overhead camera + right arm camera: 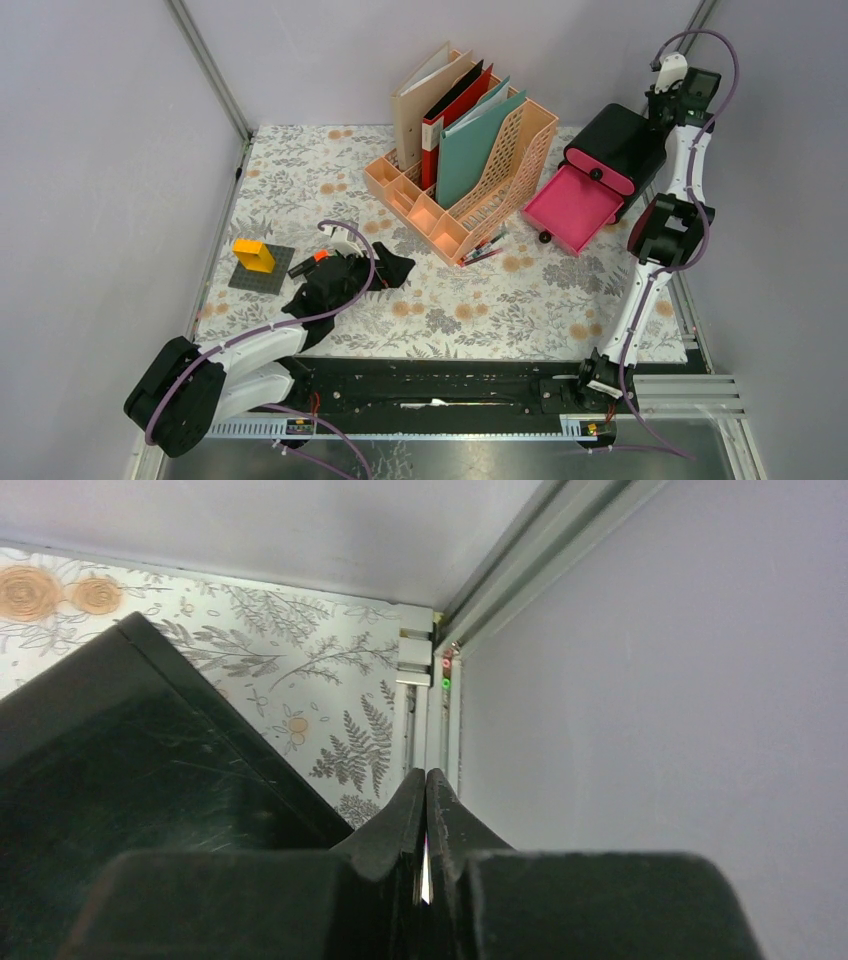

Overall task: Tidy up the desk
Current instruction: Move the storage box to the center of the board.

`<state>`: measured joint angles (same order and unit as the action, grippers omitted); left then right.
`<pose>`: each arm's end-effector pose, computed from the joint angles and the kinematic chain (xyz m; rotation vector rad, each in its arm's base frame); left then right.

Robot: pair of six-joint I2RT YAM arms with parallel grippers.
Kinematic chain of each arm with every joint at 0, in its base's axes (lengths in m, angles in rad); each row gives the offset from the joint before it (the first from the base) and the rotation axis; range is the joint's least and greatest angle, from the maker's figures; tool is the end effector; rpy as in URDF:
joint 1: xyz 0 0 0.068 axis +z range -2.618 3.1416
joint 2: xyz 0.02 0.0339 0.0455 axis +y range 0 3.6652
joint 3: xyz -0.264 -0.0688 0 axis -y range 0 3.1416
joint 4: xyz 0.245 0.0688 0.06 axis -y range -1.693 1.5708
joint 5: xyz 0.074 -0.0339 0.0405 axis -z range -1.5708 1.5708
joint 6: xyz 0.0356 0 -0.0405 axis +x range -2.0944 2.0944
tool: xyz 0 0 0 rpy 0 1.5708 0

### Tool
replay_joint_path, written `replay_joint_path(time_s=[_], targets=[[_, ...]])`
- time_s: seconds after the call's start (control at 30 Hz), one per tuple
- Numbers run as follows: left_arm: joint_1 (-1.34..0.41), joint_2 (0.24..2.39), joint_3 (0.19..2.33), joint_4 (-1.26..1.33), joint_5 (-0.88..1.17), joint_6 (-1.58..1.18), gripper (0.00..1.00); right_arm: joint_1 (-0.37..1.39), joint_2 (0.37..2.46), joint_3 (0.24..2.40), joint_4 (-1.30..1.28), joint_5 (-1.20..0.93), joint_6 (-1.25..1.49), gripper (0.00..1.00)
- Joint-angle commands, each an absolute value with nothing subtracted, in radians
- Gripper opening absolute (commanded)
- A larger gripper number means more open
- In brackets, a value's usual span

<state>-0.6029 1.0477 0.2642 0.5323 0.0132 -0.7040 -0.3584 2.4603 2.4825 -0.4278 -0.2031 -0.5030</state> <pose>0.1729 -0.1196 0.1845 -0.0874 1.9227 -0.9178 0.5351 -0.1928 0.3022 -0.2757 1.9661 -0.3615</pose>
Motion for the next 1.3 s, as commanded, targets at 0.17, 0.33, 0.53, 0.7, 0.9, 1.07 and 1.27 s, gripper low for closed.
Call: replay_joint_path(time_s=[0.17,0.33,0.53,0.7,0.9,1.07,1.27], targets=[[-0.598,1.034,0.302,0.571,0.025,-0.696,0.99,-0.351,2.454,2.477,-0.599,-0.421,-0.616,0.05],[-0.598,1.026,0.299,0.571,0.03,-0.698,0.99,-0.351,2.428,2.45,-0.684,-0.475,-0.669,0.04],[-0.598,1.002,0.284,0.567,0.027,-0.699,0.99,-0.352,2.407,2.438,-0.807,-0.556,-0.735,0.04],[-0.598,0.994,0.279,0.566,0.026,-0.696,0.99,-0.351,2.382,2.406,-0.827,-0.551,-0.742,0.05],[-0.598,0.989,0.275,0.569,0.027,-0.695,0.99,-0.355,2.349,2.369,-0.652,-0.416,-0.55,0.11],[-0.597,0.996,0.274,0.571,0.025,-0.692,0.99,-0.37,2.3,2.306,-0.385,-0.373,-0.233,0.29],[-0.597,1.006,0.279,0.57,0.021,-0.692,0.99,-0.37,2.384,2.41,-0.33,-0.389,-0.072,0.51]])
